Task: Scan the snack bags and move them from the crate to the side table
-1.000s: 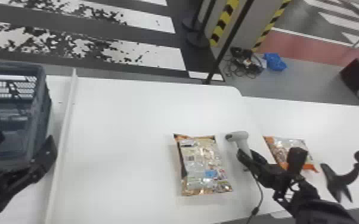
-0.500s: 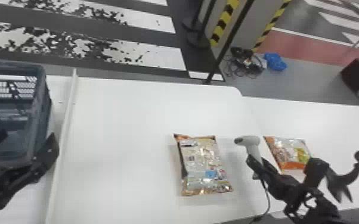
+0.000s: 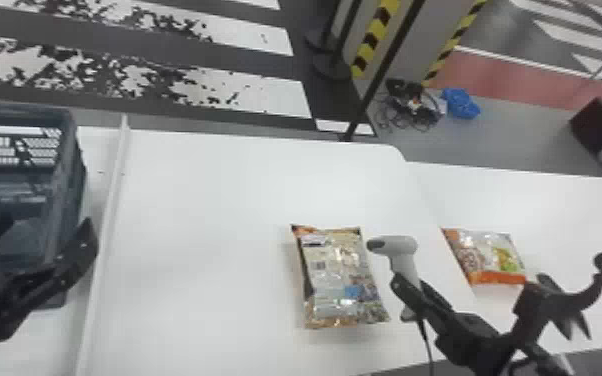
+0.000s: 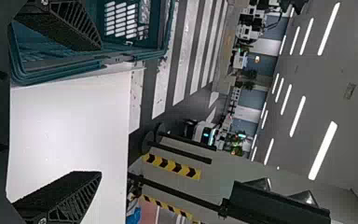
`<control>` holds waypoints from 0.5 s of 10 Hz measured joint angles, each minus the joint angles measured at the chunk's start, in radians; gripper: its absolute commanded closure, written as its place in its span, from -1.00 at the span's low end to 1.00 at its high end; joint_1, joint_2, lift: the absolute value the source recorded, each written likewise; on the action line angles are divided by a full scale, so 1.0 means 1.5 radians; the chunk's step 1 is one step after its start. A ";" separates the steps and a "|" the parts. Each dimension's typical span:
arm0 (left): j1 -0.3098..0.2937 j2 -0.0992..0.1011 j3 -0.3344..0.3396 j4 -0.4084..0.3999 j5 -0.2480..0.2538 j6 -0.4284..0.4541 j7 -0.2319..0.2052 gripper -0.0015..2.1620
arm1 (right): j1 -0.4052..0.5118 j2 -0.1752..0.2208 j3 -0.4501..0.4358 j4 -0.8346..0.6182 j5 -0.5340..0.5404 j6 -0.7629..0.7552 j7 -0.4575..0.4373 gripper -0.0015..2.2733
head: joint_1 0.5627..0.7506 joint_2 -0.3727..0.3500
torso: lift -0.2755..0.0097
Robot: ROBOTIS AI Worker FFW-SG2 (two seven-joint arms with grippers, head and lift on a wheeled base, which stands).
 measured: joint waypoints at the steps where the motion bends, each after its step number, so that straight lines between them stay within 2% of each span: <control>1: -0.008 0.000 -0.005 0.008 -0.004 0.000 0.009 -0.97 | 0.014 0.019 0.012 -0.049 0.000 0.033 0.000 0.95 | 0.41 -0.81 | 0.32; 3: -0.021 0.000 -0.020 0.022 -0.012 0.000 0.012 -0.97 | 0.038 0.046 0.040 -0.121 0.005 0.081 -0.001 0.95 | 0.41 -0.67 | 0.32; 5: -0.026 0.000 -0.028 0.028 -0.021 0.000 0.018 -0.97 | 0.053 0.056 0.068 -0.151 0.017 0.101 -0.002 0.95 | 0.41 -0.57 | 0.32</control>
